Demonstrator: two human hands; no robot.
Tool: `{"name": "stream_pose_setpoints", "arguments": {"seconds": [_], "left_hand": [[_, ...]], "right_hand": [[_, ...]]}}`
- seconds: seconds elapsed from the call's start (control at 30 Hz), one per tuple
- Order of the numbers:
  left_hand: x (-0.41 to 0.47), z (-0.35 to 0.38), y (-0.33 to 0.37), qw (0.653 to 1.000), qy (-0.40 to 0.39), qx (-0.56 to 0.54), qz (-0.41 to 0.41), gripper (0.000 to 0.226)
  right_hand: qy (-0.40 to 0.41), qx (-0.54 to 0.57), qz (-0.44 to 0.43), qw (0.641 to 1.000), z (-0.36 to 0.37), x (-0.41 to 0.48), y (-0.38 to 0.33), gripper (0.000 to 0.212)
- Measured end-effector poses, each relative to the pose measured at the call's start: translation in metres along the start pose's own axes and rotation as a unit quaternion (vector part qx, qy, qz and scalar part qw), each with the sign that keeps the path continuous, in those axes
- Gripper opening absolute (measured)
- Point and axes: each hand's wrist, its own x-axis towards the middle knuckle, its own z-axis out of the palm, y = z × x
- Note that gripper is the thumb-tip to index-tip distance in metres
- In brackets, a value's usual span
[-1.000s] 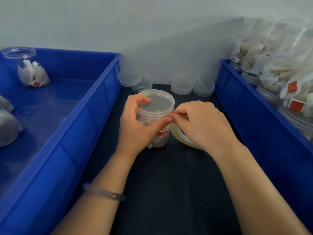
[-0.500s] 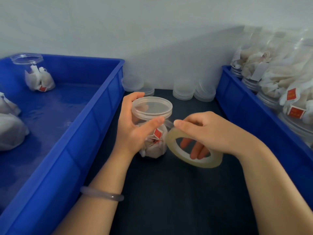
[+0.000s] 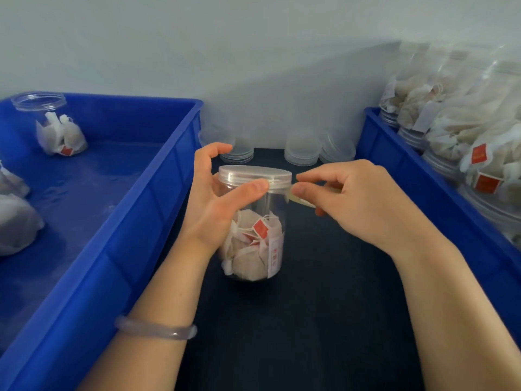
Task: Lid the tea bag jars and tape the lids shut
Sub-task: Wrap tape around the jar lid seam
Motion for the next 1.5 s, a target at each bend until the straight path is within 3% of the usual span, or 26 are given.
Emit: {"name": "stream_pose_setpoints", "arguments": {"seconds": [0.2, 0.43, 0.67, 0.77, 0.9, 1.0, 1.07, 1.13, 1.2, 1.3, 1.37, 1.43, 1.5], "left_hand": [[0.0, 0.0, 0.0, 1.0, -0.017, -0.012, -0.012, 0.067], [0.0, -0.003, 0.001, 0.999, -0.034, -0.016, -0.016, 0.065], [-0.001, 0.003, 0.001, 0.997, -0.032, -0.035, -0.056, 0.068], [0.0, 0.001, 0.002, 0.989, -0.072, -0.087, -0.092, 0.087], [-0.001, 0.001, 0.002, 0.974, -0.117, -0.139, -0.135, 0.114], [-0.002, 0.006, -0.005, 0.98, -0.092, -0.094, -0.15, 0.111], [-0.001, 0.007, -0.008, 0.986, -0.074, -0.042, -0.141, 0.103], [0.0, 0.006, -0.009, 0.991, -0.048, -0.011, -0.121, 0.089], [0.001, 0.005, -0.01, 0.995, -0.028, 0.012, -0.099, 0.089], [0.0, 0.008, -0.011, 0.99, -0.045, 0.104, -0.079, 0.115], [-0.002, 0.01, -0.011, 0.988, -0.021, 0.14, -0.068, 0.128], [-0.001, 0.011, -0.012, 0.986, 0.012, 0.151, -0.069, 0.128], [0.0, 0.009, -0.014, 0.988, 0.013, 0.128, -0.091, 0.127]], "right_hand": [[0.008, 0.006, -0.01, 1.0, 0.0, 0.0, 0.0, 0.05], [0.009, 0.001, -0.016, 1.0, 0.002, 0.0, -0.002, 0.039], [-0.001, 0.034, -0.012, 0.999, -0.002, 0.004, 0.001, 0.068], [-0.036, 0.051, -0.019, 0.998, -0.004, 0.003, 0.001, 0.085], [-0.084, 0.095, -0.025, 0.992, -0.005, 0.003, 0.0, 0.089], [-0.14, 0.151, 0.016, 0.978, -0.001, 0.003, 0.002, 0.077], [-0.16, 0.165, 0.025, 0.973, 0.004, 0.002, 0.006, 0.05], [-0.147, 0.171, 0.019, 0.974, 0.007, 0.002, 0.008, 0.026], [-0.11, 0.155, 0.011, 0.982, 0.01, 0.005, 0.009, 0.02], [-0.08, 0.1, 0.011, 0.992, 0.016, 0.009, 0.008, 0.042], [-0.111, 0.113, 0.005, 0.987, 0.017, 0.007, 0.004, 0.043], [-0.156, 0.143, 0.001, 0.977, 0.012, 0.004, 0.003, 0.05], [-0.194, 0.15, 0.02, 0.969, 0.005, 0.002, 0.004, 0.07]]}}
